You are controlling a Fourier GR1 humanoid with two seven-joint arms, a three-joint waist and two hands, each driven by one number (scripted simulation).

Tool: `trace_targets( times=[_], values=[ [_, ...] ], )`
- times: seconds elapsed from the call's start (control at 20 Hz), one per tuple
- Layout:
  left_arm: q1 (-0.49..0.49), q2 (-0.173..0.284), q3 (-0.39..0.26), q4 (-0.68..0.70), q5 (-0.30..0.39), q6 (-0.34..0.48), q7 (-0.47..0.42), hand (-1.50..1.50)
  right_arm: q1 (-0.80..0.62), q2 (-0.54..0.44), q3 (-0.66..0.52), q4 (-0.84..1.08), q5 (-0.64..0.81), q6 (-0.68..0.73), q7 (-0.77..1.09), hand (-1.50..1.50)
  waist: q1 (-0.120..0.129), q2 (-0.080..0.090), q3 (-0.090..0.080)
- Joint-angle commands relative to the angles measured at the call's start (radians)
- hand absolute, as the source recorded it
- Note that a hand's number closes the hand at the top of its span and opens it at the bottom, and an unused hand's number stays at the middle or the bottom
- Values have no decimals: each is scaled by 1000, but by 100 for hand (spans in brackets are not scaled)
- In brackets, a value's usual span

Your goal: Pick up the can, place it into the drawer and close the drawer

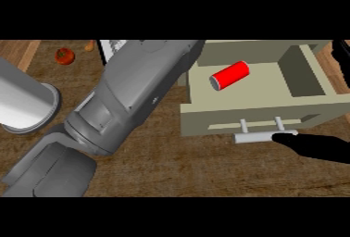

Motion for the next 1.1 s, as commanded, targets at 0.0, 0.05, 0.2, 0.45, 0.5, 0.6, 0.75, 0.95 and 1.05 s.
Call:
trace_targets(
  times=[0.0,0.05,0.2,0.45,0.5,0.6,0.75,0.95,1.05],
  values=[
    [-10,0,5,21,9,-20,-20,-150,-95,0,94,136,161,-41,-25,-150,27,3,-1],
    [-33,0,-37,7,-3,47,6,-150,-37,6,102,141,185,-64,-78,-150,12,-9,1],
    [-19,0,-4,24,-6,-17,-24,-150,-109,18,170,272,285,-89,-72,-150,43,-7,-1],
    [-19,14,14,43,-11,-49,-16,-150,-184,16,188,481,404,-157,-120,-150,57,-9,-1],
    [9,6,1,32,-25,-50,-32,-150,-201,44,211,532,451,-214,-138,-150,71,-12,-1],
    [-22,39,13,30,-17,-67,9,-150,-222,73,247,609,500,-247,-143,-150,72,-13,-1],
    [8,89,32,14,-15,-97,1,-150,-290,81,205,766,500,-309,-207,-150,79,-14,-1],
    [51,77,25,-33,-30,-78,12,-150,-396,89,155,980,532,-405,-260,-150,100,-19,-1],
    [63,103,15,-30,-48,-79,21,-150,-393,136,160,1056,577,-509,-257,-150,98,-19,-1]
  ],
)
